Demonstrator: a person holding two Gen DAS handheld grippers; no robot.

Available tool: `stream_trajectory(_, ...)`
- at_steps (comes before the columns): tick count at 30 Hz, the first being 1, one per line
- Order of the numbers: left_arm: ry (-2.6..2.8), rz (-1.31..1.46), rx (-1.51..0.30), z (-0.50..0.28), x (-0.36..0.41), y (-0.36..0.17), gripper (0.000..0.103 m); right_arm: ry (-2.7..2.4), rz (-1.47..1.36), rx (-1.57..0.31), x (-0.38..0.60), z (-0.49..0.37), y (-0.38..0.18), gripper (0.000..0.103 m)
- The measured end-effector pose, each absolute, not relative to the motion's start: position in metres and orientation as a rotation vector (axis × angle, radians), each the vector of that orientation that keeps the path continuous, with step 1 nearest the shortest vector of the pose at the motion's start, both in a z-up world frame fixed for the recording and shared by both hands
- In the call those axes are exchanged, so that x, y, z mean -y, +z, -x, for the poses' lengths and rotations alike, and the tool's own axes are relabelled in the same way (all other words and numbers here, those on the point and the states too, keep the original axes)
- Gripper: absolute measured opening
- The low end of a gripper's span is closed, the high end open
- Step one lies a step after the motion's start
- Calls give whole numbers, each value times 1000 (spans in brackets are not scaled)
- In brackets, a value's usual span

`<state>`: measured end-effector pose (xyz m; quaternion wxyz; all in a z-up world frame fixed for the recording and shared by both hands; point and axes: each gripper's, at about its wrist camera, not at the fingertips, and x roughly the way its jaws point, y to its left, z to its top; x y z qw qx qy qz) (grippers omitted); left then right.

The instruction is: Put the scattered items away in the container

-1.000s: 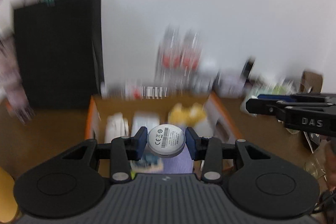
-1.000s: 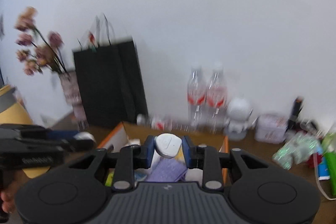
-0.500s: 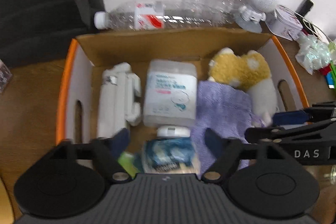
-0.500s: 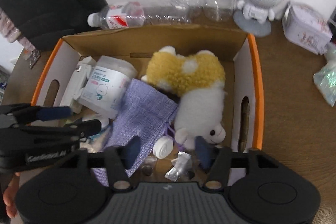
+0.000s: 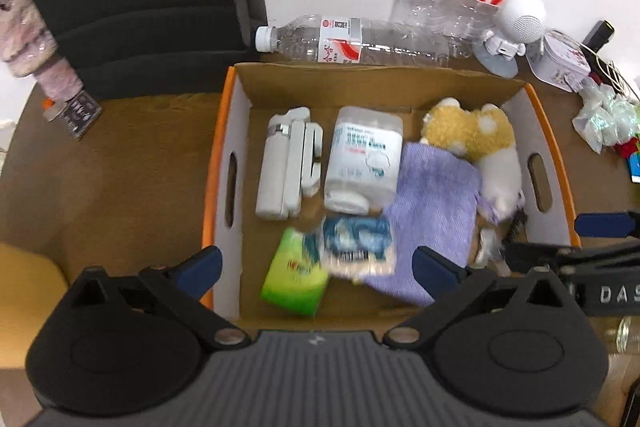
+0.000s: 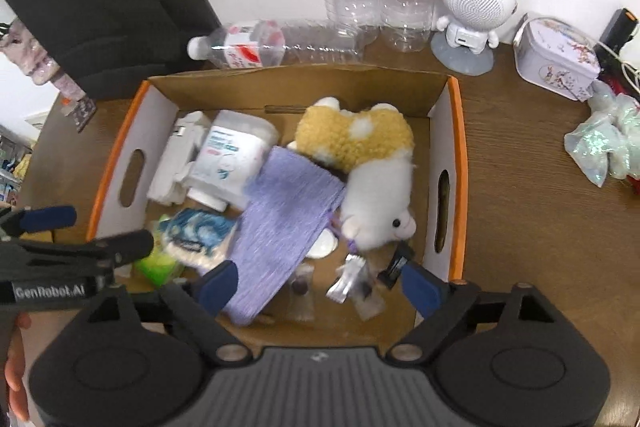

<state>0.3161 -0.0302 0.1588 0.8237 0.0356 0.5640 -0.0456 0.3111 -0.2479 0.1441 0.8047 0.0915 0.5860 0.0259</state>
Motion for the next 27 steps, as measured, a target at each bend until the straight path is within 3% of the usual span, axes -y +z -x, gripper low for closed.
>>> stream_trajectory(17, -81, -67, -1015, -208, 23, 247, 103, 17, -153, -1089, 221, -213, 234, 90)
stream_trajectory(19, -61, -58, -928, -190, 21, 257, 103, 12, -137, -1043, 218, -198, 242, 93)
stream_trajectory(23, 41, -122, -587, -132, 27, 265, 103, 11, -111, -864, 210, -160, 253, 97)
stream_trajectory(27, 38, -108, -473, -91, 27, 248, 103, 2, -102, -662, 203, -115, 239, 102)
